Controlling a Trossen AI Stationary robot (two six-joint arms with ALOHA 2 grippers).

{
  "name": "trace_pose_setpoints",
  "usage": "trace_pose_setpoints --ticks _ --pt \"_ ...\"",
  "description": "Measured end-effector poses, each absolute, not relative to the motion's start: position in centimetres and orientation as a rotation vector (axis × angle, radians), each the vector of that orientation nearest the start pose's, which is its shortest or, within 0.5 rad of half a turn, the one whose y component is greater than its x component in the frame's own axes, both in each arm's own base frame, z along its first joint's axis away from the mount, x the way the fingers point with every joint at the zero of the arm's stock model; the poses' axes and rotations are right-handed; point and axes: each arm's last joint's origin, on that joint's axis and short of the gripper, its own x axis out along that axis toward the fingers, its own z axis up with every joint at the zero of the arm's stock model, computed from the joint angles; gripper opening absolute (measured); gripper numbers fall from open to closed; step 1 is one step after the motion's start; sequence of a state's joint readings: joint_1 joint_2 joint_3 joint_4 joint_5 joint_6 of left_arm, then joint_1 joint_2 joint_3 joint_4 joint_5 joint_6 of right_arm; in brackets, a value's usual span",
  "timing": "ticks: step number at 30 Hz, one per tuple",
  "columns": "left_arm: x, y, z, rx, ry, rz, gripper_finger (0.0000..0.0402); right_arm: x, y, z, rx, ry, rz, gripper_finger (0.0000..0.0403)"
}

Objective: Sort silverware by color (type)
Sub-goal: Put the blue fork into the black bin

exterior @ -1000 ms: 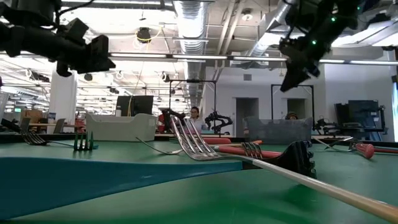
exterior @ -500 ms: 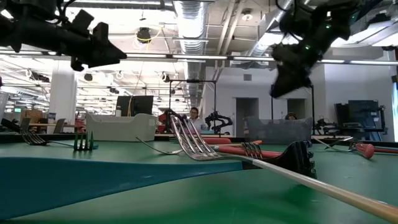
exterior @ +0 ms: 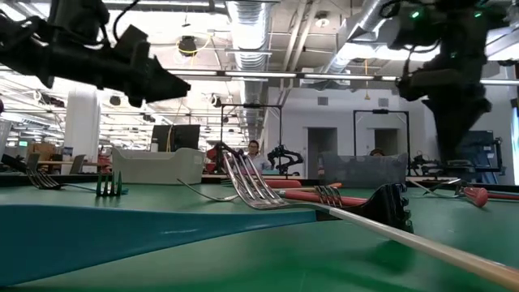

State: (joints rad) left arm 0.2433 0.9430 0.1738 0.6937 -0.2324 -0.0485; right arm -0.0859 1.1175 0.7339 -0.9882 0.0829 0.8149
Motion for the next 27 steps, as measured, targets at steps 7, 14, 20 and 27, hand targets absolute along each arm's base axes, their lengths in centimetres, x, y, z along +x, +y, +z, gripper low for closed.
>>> trace_pose_setpoints --ticks 7,14,20,27 --pt "18.8 4.8 16.0 -0.099 0.132 0.455 0.0168 16.8 1.1 19.1 0.731 1.236 -0.694 0.0137" --pt "19.9 4.2 15.4 -0.158 0.067 0.432 0.0168 15.4 2.3 16.8 0.752 1.285 -0.751 0.0137" --pt "20.5 4.0 15.5 -0.141 -0.013 0.411 0.0168 15.2 3.0 15.9 0.768 1.274 -0.720 0.0136" --pt "22.0 4.2 15.8 -0.139 -0.022 0.415 0.0168 15.5 3.3 15.9 0.791 1.248 -0.716 0.0136"
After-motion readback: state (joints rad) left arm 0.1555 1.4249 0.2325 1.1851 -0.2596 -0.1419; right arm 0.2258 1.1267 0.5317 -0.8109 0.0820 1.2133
